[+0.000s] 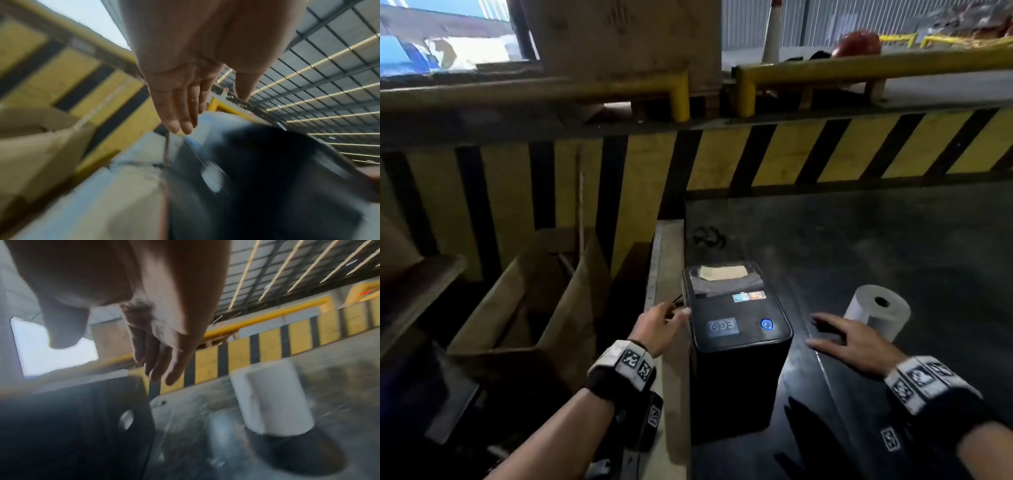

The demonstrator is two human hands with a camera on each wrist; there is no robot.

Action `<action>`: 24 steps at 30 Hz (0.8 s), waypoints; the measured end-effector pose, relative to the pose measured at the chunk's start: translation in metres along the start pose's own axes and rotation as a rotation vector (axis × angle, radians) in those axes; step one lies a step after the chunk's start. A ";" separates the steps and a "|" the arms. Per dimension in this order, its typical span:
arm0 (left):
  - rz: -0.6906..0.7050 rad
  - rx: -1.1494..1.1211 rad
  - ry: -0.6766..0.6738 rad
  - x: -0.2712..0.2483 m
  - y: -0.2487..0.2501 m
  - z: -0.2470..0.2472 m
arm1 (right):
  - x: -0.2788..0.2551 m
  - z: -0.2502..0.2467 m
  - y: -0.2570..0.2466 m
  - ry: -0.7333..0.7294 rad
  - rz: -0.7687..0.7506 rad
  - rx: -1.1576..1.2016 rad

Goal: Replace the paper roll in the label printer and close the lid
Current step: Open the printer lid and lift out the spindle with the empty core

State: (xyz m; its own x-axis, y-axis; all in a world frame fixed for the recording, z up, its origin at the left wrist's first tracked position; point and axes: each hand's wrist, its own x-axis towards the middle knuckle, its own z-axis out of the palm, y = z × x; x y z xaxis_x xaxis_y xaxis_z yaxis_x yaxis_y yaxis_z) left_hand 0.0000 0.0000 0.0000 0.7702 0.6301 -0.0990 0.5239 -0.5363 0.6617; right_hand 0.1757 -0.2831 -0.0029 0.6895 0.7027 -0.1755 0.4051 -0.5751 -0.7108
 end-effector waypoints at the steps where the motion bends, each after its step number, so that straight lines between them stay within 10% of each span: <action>1: -0.004 -0.032 -0.022 0.000 0.002 0.007 | 0.009 0.008 -0.001 -0.020 -0.011 -0.006; 8: -0.004 -0.291 -0.120 -0.021 0.011 0.033 | 0.042 0.048 -0.004 -0.106 -0.119 0.087; 24: 0.078 -0.108 -0.141 -0.033 -0.005 0.045 | 0.036 0.051 -0.005 0.016 -0.152 0.057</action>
State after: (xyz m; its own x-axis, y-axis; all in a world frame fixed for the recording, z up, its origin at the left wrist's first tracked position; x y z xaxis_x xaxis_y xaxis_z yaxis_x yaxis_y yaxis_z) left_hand -0.0120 -0.0430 -0.0334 0.8546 0.4995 -0.1423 0.4239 -0.5125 0.7468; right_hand 0.1678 -0.2329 -0.0403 0.6329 0.7724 -0.0525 0.4712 -0.4381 -0.7655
